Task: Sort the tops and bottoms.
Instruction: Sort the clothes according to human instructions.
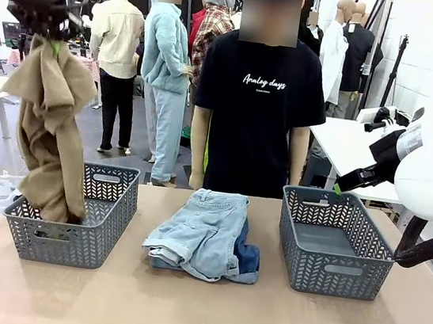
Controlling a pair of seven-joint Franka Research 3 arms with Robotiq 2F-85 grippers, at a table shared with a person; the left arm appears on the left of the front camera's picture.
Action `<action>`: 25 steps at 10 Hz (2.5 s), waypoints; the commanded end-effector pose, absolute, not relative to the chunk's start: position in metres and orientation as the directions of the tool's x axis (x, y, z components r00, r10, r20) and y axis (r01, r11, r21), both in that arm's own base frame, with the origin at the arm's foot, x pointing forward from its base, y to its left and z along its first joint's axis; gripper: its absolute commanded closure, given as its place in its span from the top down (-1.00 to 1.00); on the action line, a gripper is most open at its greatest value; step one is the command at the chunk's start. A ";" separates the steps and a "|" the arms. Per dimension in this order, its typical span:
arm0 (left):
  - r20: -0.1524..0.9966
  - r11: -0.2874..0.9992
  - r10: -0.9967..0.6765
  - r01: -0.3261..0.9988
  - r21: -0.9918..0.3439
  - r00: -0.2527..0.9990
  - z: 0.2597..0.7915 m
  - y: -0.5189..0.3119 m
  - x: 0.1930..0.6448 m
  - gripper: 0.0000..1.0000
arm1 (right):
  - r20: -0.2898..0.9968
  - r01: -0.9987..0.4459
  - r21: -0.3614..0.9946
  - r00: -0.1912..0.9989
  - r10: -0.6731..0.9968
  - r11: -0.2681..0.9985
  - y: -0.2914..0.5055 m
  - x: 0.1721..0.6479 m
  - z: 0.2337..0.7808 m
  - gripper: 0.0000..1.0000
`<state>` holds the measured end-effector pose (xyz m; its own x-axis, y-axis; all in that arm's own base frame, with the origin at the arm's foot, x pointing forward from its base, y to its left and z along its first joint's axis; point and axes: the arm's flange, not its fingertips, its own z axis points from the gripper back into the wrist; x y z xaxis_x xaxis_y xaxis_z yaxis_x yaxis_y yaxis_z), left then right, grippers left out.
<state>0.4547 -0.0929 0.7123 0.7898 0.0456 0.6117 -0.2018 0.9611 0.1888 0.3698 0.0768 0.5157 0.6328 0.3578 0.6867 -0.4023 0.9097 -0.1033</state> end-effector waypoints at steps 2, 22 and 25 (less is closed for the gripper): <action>0.590 0.952 0.151 -0.277 0.128 0.793 0.681 -0.071 0.444 -1.00 | 0.688 -0.407 -0.099 0.632 0.358 0.908 0.077 0.370 0.515 1.00; 0.126 0.963 0.252 -0.236 -0.131 0.959 0.476 -0.053 0.527 -1.00 | 0.688 -0.407 -0.099 0.632 0.358 0.908 0.077 0.370 0.515 1.00; 0.086 0.959 0.278 -0.271 -0.087 0.957 0.476 -0.058 0.527 -0.42 | 0.688 -0.407 -0.099 0.632 0.358 0.908 0.077 0.370 0.515 1.00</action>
<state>0.5278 -0.0565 0.4697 0.9552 0.2806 0.0941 -0.2727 0.9580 -0.0884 0.3698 0.0769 0.5157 0.6327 0.3581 0.6866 -0.4025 0.9096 -0.1035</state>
